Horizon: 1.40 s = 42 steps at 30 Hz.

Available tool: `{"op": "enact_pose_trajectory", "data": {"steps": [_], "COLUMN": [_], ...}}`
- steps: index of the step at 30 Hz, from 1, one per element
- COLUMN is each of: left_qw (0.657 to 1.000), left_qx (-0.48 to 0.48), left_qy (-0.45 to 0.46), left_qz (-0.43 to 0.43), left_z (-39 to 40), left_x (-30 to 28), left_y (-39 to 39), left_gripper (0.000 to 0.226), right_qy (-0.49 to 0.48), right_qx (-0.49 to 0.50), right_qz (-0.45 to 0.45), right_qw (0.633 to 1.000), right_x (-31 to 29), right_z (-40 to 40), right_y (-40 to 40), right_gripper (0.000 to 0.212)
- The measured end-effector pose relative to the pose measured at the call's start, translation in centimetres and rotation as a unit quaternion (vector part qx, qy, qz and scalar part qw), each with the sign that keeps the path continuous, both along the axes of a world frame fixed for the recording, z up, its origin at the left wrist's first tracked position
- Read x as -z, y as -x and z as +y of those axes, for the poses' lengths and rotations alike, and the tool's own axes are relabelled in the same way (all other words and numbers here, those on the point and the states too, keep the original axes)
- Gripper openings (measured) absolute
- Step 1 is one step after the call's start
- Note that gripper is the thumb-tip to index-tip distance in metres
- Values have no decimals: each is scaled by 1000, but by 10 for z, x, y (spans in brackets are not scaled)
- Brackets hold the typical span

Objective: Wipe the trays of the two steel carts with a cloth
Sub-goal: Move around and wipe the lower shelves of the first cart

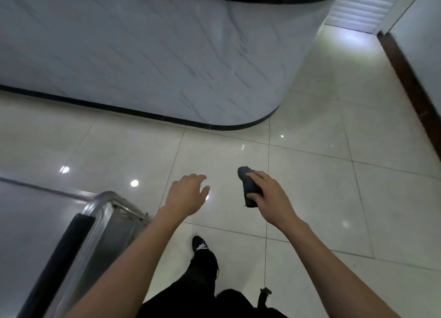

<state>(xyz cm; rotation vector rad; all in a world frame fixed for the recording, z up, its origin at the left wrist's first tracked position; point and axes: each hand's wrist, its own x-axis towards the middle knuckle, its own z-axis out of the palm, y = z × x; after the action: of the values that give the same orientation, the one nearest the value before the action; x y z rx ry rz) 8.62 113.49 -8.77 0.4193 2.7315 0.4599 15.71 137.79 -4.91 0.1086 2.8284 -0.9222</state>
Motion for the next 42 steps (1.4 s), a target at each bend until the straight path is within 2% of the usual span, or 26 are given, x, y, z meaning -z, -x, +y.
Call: {"op": "enact_pose_trajectory", "data": {"steps": [7,18,24,28,34,42], "left_qw": [999,988,970,933,848,748], "left_qx": [-42,-152,-241,-360,-528,-658], "left_qy": [-15,14,32,12,-11,-77], "left_qz": [16,7,15,-15,-49,-48], "left_z": [0,-9,-20,-56,-120,-189], "left_x": [-14,-9,-16,-10,17,35], "left_y": [105,252,318,315,292,290], "left_gripper": [47,47,47,48,48,47], "right_qy": [-10,12,15,17,18,-22], "right_qx": [-53,-153,-255,-346,-505,-638], "right_qz": [12,10,-1,-25,-59,-92], "right_qw": [998,988,967,938,861,764], "right_x": [-11,2,10,18,38,39], "right_z": [-2,2,-15,-66,-184,-318], "right_y": [125,333,460,526,581,604], "right_gripper": [53,55,55,56,55,54]}}
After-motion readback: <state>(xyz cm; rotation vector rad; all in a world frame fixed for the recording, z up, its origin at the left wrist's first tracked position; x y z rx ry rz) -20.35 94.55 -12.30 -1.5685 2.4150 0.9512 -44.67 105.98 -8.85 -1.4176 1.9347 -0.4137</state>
